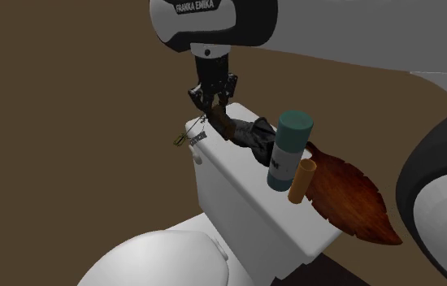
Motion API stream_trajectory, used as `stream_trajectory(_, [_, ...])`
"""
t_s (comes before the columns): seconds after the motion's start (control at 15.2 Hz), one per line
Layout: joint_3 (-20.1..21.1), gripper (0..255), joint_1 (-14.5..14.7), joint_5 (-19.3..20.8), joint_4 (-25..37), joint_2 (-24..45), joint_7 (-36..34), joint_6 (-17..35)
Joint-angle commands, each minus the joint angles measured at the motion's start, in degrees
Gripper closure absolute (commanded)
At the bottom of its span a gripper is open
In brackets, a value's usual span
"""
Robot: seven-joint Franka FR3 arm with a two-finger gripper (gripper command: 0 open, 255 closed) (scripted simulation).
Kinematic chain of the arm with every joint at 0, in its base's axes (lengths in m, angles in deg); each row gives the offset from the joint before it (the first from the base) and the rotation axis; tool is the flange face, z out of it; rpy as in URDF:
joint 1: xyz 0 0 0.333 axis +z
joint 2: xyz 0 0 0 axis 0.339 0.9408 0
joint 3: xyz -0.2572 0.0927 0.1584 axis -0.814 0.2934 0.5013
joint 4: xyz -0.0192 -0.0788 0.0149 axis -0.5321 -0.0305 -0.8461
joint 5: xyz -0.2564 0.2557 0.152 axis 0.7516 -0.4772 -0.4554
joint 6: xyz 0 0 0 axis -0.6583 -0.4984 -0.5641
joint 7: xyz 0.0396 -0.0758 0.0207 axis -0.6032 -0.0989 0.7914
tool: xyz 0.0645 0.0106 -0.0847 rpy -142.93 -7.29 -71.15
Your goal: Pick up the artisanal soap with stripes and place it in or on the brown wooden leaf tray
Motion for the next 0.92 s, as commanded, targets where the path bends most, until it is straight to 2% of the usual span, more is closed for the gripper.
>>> stream_trajectory(0.0, [0.0, 255, 0.0, 0.0, 1.4, -0.1, 0.0, -1.5])
stream_trajectory(0.46, [-0.1, 255, -0.1, 0.0, 6.6, 0.2, 0.2, -6.4])
stream_trajectory(0.86, [-1.5, 255, -1.2, 2.9, -8.8, -12.7, 2.4, -3.5])
